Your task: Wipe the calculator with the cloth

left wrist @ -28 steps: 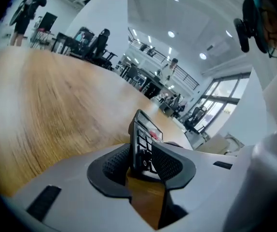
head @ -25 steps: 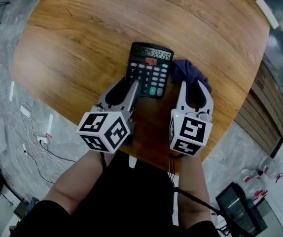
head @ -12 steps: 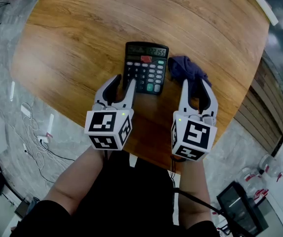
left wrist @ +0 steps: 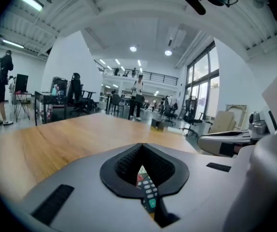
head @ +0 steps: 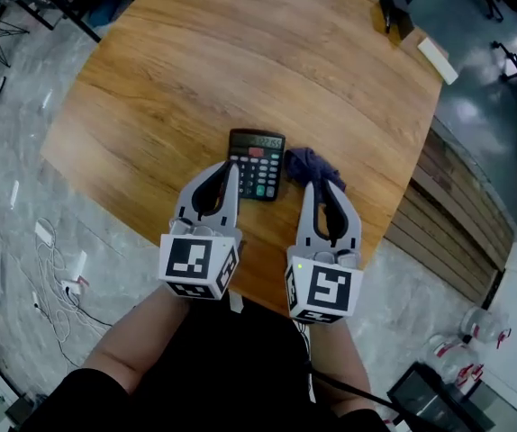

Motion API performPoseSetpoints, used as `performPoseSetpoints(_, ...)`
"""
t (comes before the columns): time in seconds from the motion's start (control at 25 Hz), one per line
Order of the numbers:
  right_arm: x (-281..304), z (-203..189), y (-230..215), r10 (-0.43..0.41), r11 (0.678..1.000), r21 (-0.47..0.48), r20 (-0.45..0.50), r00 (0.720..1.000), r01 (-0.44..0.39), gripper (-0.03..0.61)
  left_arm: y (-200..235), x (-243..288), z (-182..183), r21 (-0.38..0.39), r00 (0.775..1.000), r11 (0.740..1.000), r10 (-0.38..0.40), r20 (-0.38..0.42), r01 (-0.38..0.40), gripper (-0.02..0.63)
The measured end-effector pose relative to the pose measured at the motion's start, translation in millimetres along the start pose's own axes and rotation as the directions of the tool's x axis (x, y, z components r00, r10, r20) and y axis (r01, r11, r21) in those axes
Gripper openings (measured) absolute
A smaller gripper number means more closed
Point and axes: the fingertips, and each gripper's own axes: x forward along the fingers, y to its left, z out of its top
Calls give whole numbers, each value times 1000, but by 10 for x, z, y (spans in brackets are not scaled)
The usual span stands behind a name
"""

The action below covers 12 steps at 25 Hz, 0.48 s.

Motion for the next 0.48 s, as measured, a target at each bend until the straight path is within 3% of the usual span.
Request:
performPoseSetpoints(0.08,-146,277,82,24,1000,7,77,997,-25,26,-94,-128,250,-6,998,1000,-25,65,25,8)
performPoseSetpoints(0.24,-495,775,262,84,996,10,217,973,-88,17,-298,-455,700,8,981,998,-62,186,61,8)
performPoseSetpoints(0.48,-1026,1226,570,144,989,-63,324,935,-130,15,-585,-977,1154,90,954,991,-121,273,100,6)
